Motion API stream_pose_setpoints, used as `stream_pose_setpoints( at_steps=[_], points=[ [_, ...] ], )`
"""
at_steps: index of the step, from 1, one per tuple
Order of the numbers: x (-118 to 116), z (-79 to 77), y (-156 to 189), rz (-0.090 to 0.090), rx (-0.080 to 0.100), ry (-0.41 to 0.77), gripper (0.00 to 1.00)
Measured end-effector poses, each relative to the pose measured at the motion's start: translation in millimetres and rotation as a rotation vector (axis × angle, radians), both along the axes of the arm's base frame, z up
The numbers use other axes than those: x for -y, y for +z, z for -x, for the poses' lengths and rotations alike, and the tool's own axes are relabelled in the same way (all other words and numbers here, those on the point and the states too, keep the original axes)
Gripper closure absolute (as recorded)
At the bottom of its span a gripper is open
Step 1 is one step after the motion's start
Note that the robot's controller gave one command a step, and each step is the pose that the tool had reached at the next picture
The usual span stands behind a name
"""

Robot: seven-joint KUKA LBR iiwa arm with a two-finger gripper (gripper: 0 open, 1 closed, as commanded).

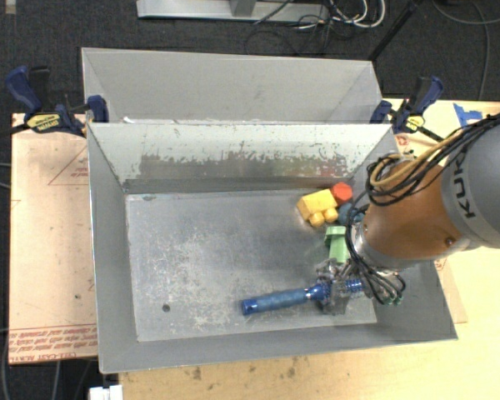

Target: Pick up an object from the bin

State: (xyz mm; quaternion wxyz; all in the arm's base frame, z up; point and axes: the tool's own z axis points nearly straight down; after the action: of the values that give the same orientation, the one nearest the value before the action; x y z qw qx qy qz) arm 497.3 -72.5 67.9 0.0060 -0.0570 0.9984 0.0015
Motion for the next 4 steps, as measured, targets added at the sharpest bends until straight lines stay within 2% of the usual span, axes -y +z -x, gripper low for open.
stream_pose_setpoints(
  at_steps=[1, 2, 3, 4],
  points=[
    [-0.5, 0.2, 4.1, 0.002, -0.012, 0.000, 1.00],
    [-0.7, -2.1, 93.0, 0.004, -0.003, -0.002, 1.00],
    [-1.2, -3.1, 115.3, 0.004, -0.008, -0.004, 1.00],
    [-1.6, -3.5, 118.2, 0.003, -0.010, -0.005, 1.00]
  ],
)
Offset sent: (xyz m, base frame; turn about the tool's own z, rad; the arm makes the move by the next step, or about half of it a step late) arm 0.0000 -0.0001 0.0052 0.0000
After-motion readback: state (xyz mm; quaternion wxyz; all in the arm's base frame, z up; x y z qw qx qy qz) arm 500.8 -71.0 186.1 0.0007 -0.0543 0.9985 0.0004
